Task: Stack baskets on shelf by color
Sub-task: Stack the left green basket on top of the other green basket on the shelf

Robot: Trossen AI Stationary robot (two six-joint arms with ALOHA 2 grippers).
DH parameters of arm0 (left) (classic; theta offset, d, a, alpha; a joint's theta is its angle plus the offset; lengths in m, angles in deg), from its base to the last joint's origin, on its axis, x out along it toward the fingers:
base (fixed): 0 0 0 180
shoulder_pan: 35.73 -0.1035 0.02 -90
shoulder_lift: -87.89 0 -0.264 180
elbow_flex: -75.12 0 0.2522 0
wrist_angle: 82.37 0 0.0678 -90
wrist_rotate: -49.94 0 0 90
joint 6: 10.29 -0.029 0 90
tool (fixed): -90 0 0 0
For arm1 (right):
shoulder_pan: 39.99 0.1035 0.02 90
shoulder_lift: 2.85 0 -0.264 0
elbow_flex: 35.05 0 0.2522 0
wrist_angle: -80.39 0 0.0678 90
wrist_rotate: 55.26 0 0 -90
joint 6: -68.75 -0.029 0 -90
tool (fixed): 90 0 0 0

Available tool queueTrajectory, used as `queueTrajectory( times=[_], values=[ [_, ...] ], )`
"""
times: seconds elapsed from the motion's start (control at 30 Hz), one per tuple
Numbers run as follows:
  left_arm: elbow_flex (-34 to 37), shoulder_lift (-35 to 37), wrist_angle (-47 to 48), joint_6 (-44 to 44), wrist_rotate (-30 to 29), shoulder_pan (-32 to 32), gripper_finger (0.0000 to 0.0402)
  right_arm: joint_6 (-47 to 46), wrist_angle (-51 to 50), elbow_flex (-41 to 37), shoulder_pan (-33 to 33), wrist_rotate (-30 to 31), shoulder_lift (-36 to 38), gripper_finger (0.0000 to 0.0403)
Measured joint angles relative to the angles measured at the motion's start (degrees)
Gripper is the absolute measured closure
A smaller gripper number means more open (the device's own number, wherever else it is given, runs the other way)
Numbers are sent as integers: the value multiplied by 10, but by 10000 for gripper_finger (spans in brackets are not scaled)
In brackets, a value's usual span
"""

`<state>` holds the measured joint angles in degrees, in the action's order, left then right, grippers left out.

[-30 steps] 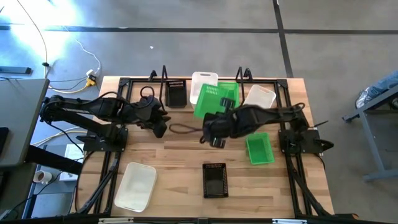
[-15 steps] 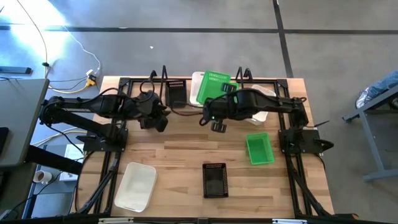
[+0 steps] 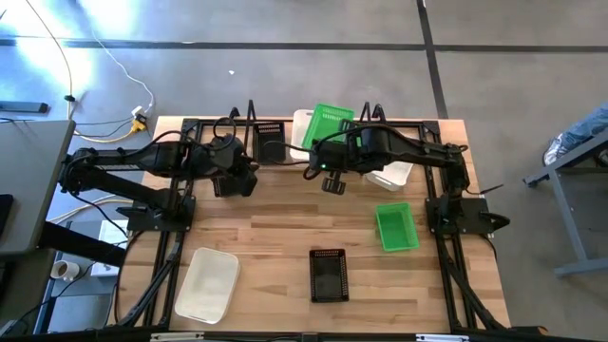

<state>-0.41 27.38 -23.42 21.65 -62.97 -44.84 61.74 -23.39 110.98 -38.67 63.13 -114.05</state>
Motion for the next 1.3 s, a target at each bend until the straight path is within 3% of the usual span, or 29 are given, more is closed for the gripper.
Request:
queueTrajectory(
  times=[0.3, 0.43, 0.53, 0.83, 1.03, 1.3],
  values=[
    [0, 0, 0, -7, 3, -4, 271, 0, 3, -22, -15, 16, 39, 403],
    [0, 0, 0, -7, 3, -4, 271, -32, 14, -162, -30, 34, 124, 403],
    [0, 0, 0, -7, -1, -4, 271, -21, 96, -267, -34, 45, 194, 403],
    [0, 0, -3, -7, -5, -4, 271, 134, 339, -510, -48, 31, 357, 403],
    [0, 0, -6, -7, -5, -4, 271, 209, 442, -625, -78, -11, 393, 403],
    [0, 0, -5, -7, -13, -4, 271, 287, 517, -697, -114, -68, 389, 403]
  ],
)
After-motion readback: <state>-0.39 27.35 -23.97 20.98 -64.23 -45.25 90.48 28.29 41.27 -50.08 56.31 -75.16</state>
